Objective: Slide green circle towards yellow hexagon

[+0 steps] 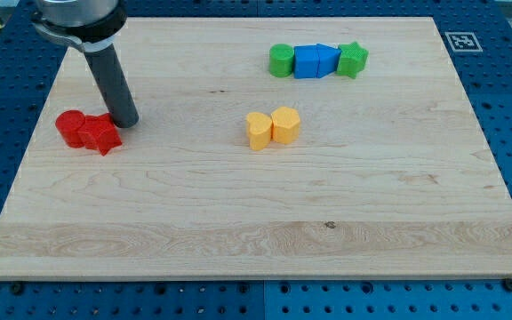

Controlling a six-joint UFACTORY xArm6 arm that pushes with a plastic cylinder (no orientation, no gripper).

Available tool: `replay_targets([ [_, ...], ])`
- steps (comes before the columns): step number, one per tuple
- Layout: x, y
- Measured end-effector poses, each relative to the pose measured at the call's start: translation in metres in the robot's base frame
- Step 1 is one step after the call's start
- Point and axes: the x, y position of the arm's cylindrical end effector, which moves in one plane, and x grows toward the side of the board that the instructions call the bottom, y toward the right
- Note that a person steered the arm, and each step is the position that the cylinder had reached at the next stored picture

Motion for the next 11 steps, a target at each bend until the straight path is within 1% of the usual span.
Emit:
replay_targets([
  [1,0.000,0.007],
  [2,-0.001,0.038],
  [3,-0.017,0.085],
  [4,-0.044,0.123],
  [5,-0.087,0.137],
  [6,-0.142,0.146],
  [7,-0.181,0.147],
  [8,-0.186,0.168],
  [9,-0.182,0.186],
  [11,-0.182,0.188],
])
